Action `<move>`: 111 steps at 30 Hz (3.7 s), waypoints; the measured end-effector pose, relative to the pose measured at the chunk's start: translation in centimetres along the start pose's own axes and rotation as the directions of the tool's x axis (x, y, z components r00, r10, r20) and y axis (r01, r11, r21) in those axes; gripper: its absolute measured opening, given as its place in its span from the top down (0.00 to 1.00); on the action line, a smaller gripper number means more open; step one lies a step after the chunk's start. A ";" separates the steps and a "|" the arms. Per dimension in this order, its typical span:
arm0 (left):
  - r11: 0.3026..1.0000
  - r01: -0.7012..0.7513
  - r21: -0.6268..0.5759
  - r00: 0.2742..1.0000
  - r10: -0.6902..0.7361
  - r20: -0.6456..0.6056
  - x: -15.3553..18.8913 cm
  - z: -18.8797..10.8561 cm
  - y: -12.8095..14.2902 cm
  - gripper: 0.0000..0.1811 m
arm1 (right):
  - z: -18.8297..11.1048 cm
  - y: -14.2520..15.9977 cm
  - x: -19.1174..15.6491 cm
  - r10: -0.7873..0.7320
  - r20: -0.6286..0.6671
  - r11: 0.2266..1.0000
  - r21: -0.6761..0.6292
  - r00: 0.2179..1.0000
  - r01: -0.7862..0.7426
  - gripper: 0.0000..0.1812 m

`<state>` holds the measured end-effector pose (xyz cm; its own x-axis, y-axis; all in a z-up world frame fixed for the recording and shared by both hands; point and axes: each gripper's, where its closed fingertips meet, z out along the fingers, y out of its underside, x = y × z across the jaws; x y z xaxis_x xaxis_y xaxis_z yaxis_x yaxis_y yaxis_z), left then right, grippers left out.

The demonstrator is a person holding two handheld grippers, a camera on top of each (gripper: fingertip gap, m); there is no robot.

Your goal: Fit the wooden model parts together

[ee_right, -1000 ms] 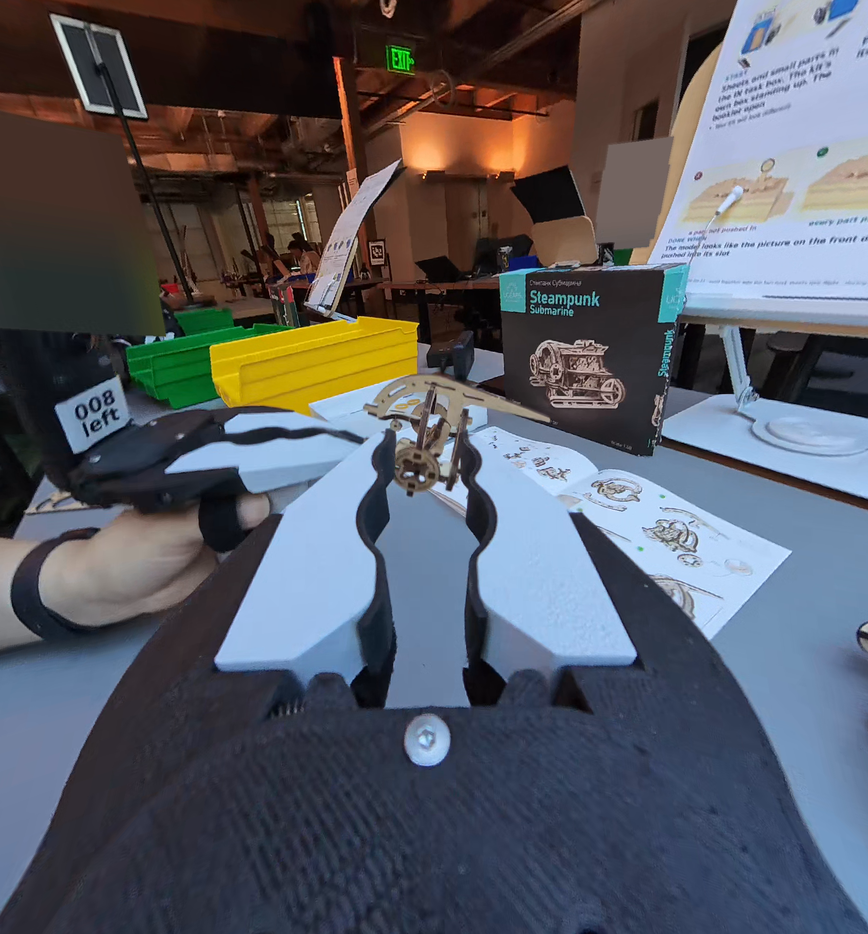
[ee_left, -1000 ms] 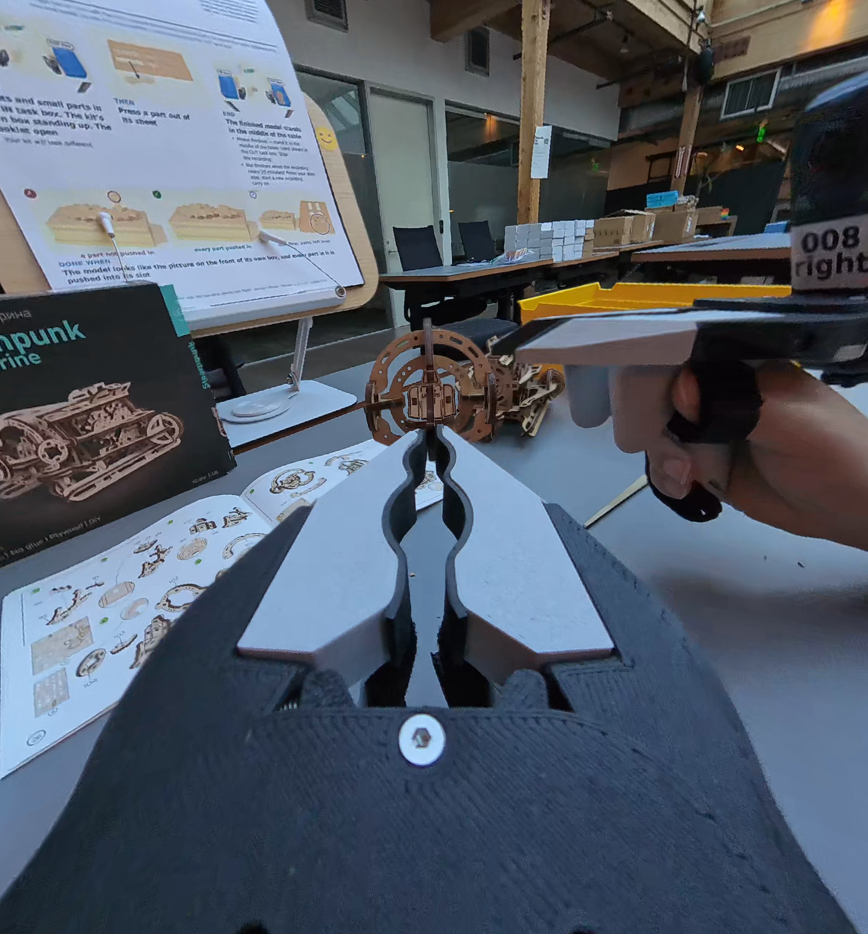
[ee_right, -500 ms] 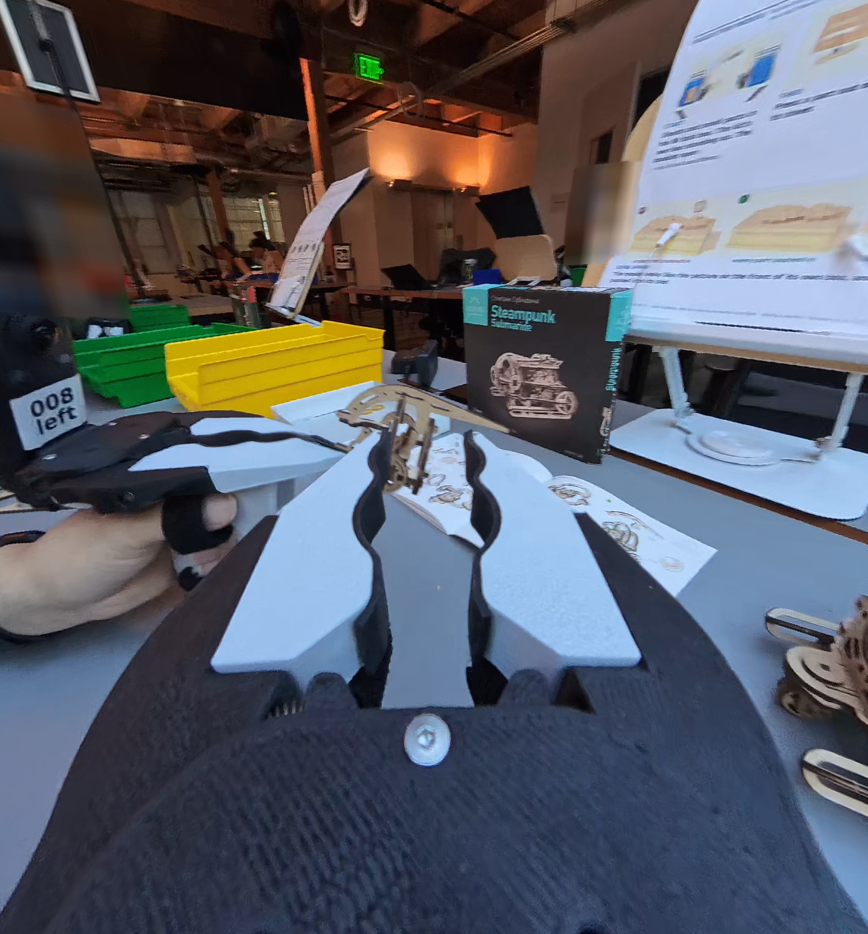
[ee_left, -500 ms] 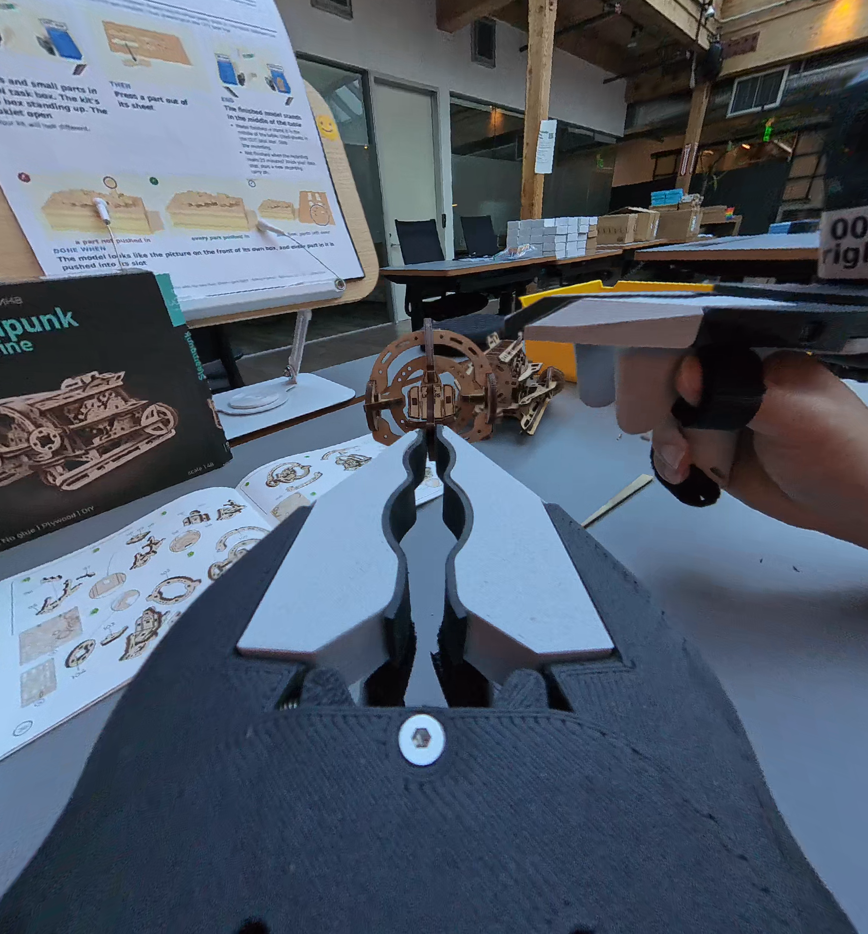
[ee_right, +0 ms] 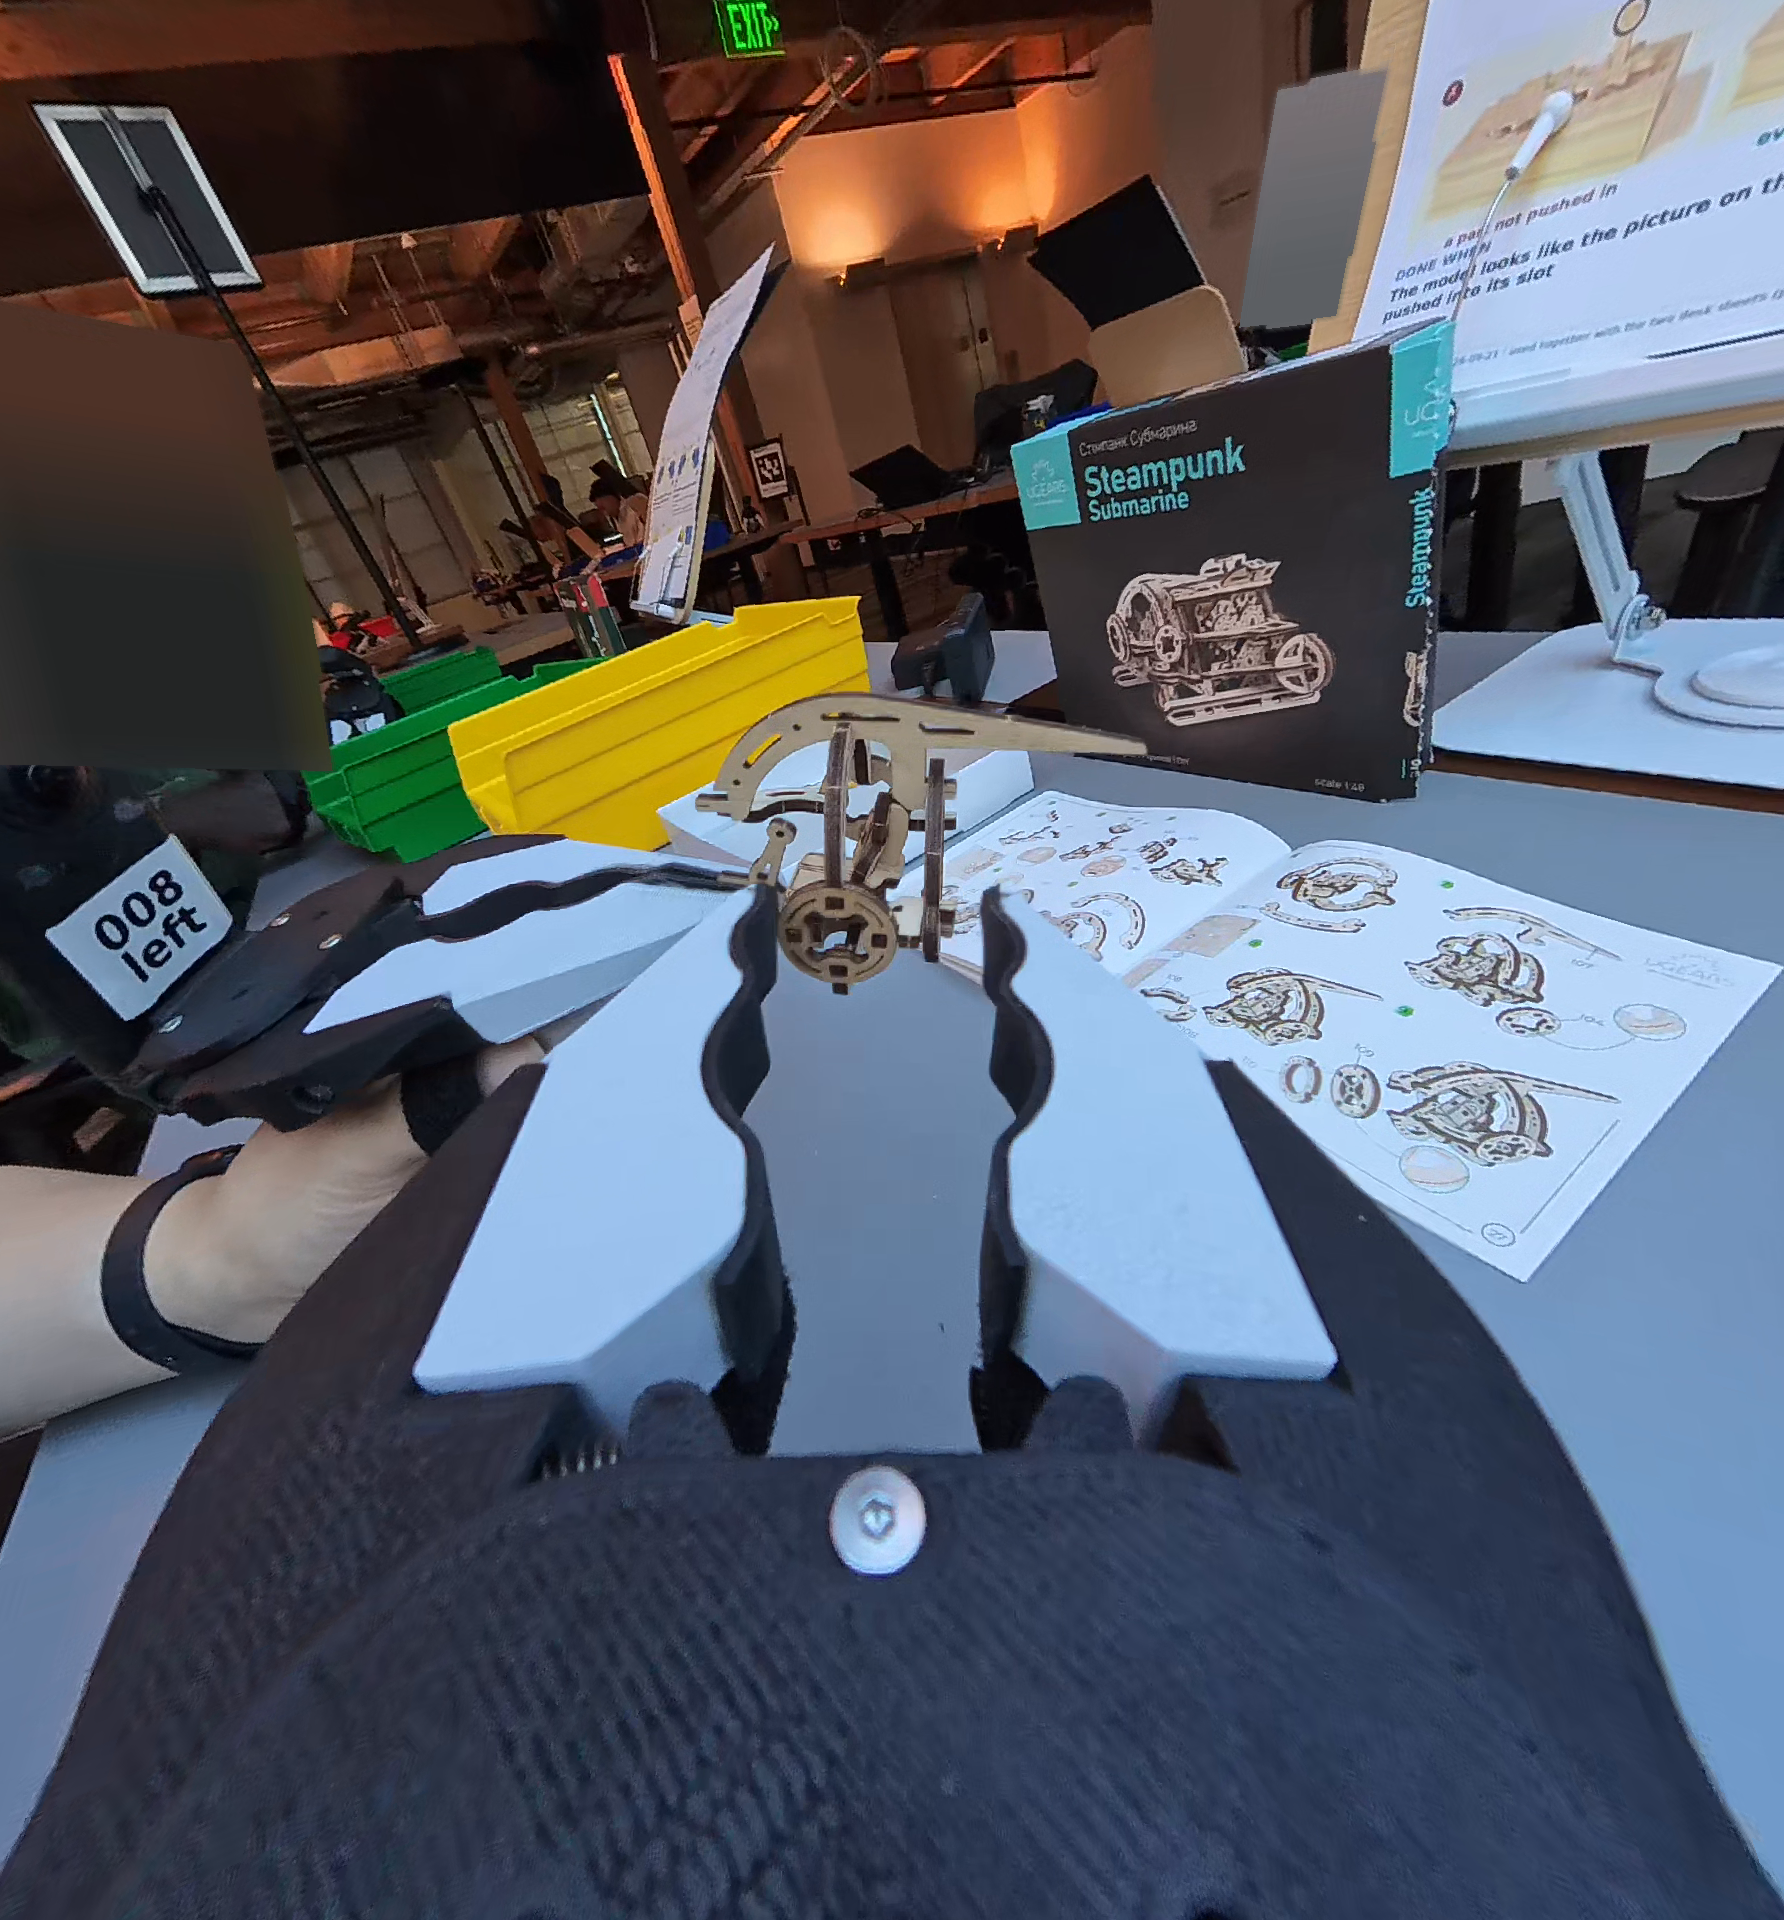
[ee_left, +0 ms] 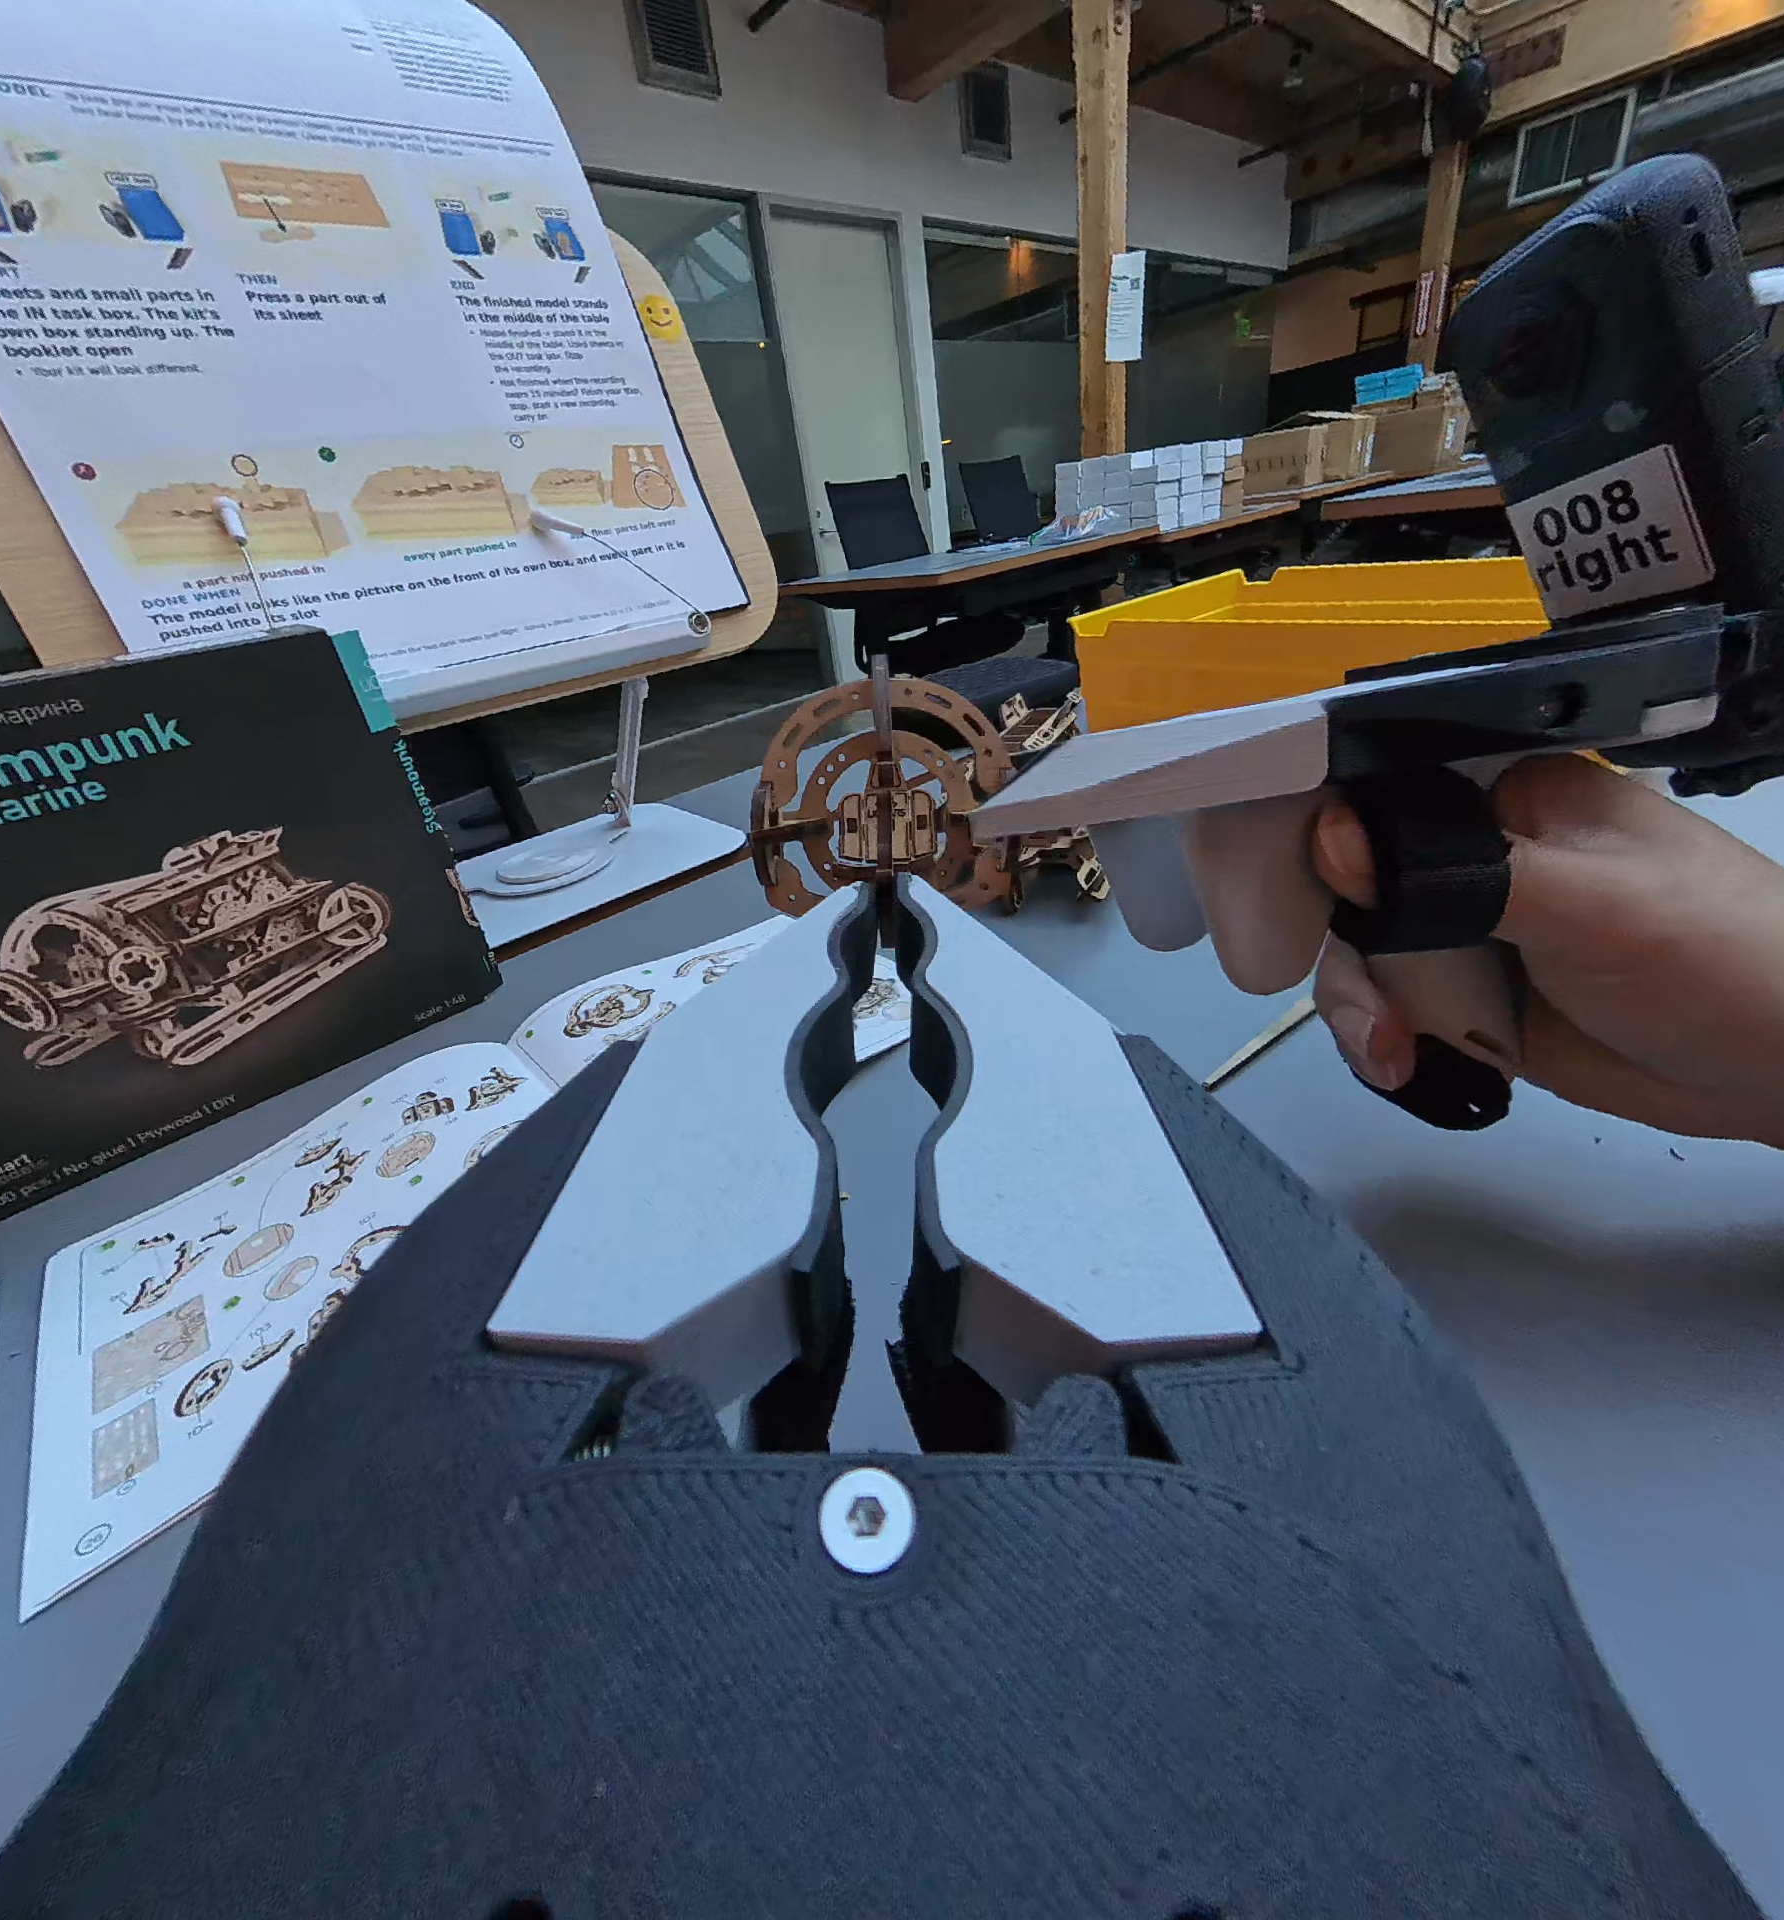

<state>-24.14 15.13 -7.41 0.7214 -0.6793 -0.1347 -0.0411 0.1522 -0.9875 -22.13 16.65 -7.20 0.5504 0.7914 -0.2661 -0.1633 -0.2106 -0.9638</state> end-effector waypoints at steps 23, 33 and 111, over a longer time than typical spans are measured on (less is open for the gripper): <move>0.990 0.120 -0.080 0.991 -0.124 -0.045 0.1 0.5 1.6 0.89 | -0.4 0.9 2.2 0.084 -0.029 0.995 -0.048 0.996 -0.085 0.83; 0.964 0.192 -0.182 0.971 -0.214 -0.108 0.1 0.4 3.2 0.90 | -0.4 2.7 3.6 0.167 -0.036 0.979 -0.113 0.985 -0.170 0.85; 0.932 0.270 -0.241 0.902 -0.333 -0.275 -0.3 -0.8 2.6 0.93 | -4.5 -1.8 2.9 0.211 0.249 0.977 -0.029 0.945 -0.211 1.00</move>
<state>-24.98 15.15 -9.98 0.4742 -0.8609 0.1843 -0.0097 -0.2144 -0.9767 -16.56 16.71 -6.29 0.2817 0.8465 -0.4518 -0.2522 -0.3890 -0.8860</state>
